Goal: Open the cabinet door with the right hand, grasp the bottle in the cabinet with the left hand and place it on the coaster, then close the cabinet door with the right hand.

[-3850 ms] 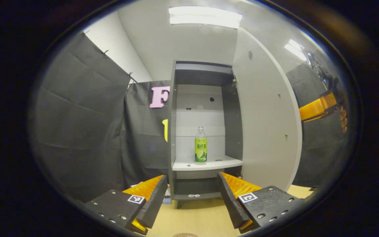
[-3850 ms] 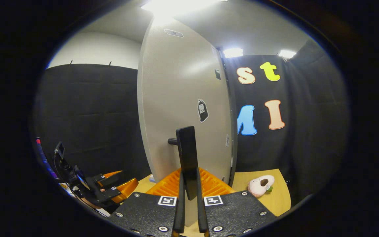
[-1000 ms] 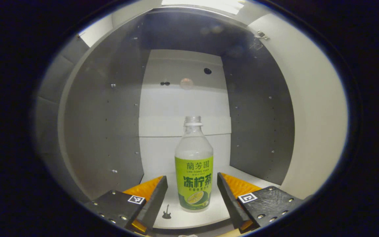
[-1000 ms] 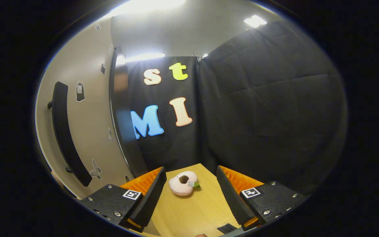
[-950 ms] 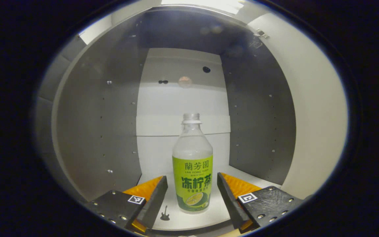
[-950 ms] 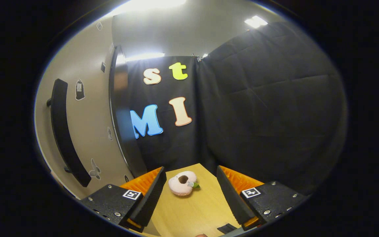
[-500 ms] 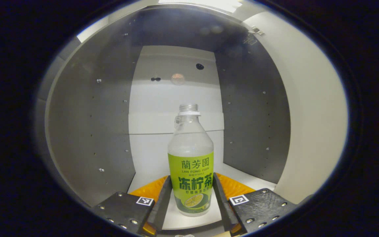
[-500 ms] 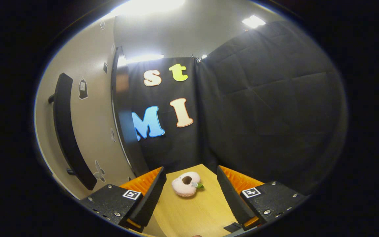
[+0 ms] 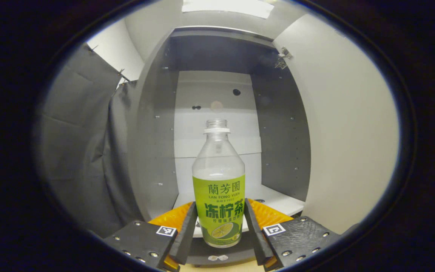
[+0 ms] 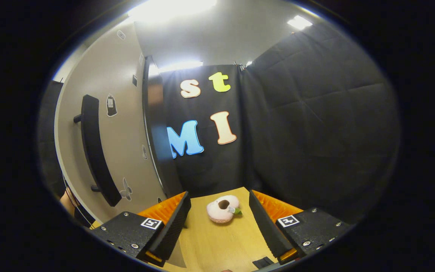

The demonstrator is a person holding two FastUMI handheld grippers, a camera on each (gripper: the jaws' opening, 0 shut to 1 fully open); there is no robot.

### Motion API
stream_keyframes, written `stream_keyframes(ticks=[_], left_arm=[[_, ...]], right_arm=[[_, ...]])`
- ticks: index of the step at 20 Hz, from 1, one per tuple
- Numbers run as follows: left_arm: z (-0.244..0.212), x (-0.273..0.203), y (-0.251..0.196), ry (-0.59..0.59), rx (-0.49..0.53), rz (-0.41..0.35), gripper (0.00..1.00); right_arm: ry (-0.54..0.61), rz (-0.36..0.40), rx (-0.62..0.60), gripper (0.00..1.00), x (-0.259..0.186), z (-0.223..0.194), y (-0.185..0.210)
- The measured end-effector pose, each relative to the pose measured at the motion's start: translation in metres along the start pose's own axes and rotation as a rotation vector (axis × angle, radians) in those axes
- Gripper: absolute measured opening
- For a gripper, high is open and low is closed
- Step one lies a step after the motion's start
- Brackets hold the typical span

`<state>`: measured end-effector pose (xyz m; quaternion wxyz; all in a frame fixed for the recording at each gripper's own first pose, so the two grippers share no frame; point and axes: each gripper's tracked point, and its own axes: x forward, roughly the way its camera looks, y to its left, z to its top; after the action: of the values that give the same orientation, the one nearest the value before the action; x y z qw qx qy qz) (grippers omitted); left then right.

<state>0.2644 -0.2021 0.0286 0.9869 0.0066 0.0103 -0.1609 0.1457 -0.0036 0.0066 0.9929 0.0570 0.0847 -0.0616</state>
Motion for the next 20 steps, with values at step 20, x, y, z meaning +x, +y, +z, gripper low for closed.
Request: stream_keyframes(ticks=[20], left_arm=[[-0.077, -0.191, 0.013, 0.009, 0.029, 0.158, 0.68]], right_arm=[[0.074, 0.165, 0.002, 0.95, -0.032, -0.031, 0.008]])
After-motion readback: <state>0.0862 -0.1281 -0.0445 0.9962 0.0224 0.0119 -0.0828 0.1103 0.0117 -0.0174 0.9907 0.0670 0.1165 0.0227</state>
